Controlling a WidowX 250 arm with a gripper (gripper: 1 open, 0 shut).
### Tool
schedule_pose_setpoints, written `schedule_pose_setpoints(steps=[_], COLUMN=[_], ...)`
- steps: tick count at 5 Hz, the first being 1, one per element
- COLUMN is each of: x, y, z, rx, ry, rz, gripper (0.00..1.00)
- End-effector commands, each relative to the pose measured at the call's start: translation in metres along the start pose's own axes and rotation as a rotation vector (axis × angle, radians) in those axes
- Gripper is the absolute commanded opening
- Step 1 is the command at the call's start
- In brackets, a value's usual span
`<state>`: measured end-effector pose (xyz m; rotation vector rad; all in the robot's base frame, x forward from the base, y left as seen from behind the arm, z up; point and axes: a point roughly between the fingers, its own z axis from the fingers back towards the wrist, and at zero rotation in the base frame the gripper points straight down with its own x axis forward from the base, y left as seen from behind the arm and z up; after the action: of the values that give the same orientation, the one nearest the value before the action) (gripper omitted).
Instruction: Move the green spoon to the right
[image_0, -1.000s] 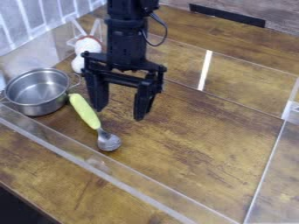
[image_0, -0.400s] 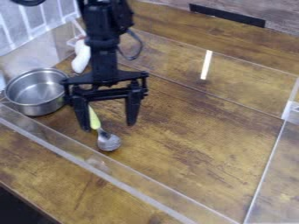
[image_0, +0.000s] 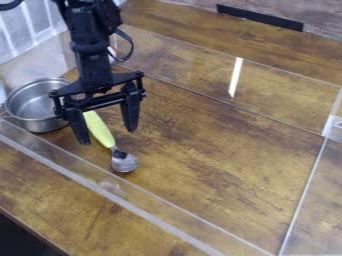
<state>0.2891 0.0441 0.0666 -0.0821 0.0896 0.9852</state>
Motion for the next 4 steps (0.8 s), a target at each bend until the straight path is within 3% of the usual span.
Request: schedule_pose_setpoints(steps=[1, 3, 4], x=[0.012, 0.019, 0.021], y=[0.002, 0.01, 0.01], z=[0.003, -0.019, -0.022], rx=[-0.032, -0.044, -0.061], ry=[-0.024, -0.025, -0.022], rz=[0.043, 0.057, 0.055], gripper=[1.0, 1.0, 1.0])
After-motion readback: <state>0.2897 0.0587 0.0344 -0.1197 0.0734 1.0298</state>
